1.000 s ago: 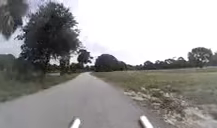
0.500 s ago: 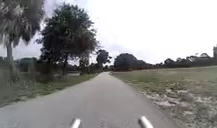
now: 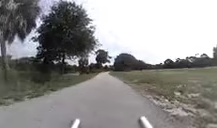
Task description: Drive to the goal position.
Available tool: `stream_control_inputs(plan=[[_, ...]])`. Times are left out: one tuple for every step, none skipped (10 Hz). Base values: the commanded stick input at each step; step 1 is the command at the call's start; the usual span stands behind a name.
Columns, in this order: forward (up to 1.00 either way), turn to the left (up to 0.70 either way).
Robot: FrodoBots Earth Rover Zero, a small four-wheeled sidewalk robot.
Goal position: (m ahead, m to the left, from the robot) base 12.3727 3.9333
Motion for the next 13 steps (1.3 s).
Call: stream_control_inputs(plan=[[0.69,0.03],[0.69,0.03],[0.69,0.03],[0.69,0.03],[0.69,0.03],[0.69,0.03],[0.69,0.03],[0.69,0.03],[0.69,0.03],[0.69,0.03],[0.69,0.03],[0.69,0.03],[0.69,0.03]])
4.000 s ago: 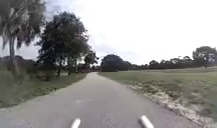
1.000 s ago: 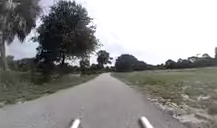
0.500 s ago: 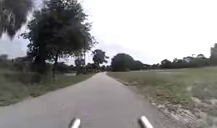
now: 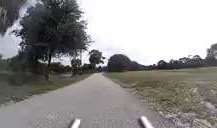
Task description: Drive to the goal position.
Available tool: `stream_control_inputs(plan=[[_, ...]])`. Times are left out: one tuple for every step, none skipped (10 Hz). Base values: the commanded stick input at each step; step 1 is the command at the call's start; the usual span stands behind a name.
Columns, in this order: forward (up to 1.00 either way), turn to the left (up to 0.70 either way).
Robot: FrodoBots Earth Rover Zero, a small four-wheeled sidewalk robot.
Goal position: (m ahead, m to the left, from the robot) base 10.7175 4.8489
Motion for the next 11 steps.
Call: stream_control_inputs(plan=[[0.69,0.03],[0.69,0.03],[0.69,0.03],[0.69,0.03],[0.69,0.03],[0.69,0.03],[0.69,0.03],[0.69,0.03],[0.69,0.03],[0.69,0.05],[0.69,0.17]])
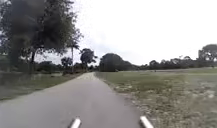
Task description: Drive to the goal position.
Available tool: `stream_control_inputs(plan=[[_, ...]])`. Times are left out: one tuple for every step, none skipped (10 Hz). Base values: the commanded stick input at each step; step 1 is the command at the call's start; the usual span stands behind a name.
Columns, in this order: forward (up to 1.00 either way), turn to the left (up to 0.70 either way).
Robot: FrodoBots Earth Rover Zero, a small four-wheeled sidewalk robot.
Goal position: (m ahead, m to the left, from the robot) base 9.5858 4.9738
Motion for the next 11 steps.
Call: stream_control_inputs(plan=[[0.69,0.32],[0.69,0.3],[0.69,0.04],[0.69,0.09],[0.69,0.33],[0.69,0.31],[0.69,0.17],[0.69,0.03],[0.69,0.1],[0.69,0.26],[0.69,0.34]])
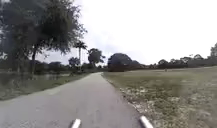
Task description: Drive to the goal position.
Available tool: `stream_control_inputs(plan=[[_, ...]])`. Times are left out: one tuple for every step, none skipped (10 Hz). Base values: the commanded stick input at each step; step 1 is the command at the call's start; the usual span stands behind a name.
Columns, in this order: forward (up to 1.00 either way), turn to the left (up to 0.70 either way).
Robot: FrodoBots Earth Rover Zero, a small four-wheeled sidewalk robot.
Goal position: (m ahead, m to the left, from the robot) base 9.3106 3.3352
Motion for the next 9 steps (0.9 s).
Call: stream_control_inputs(plan=[[0.69,0.3],[0.69,0.24],[0.69,0.03],[0.69,0.03],[0.69,0.06],[0.69,0.21],[0.69,0.25],[0.69,0.03],[0.69,0.03]])
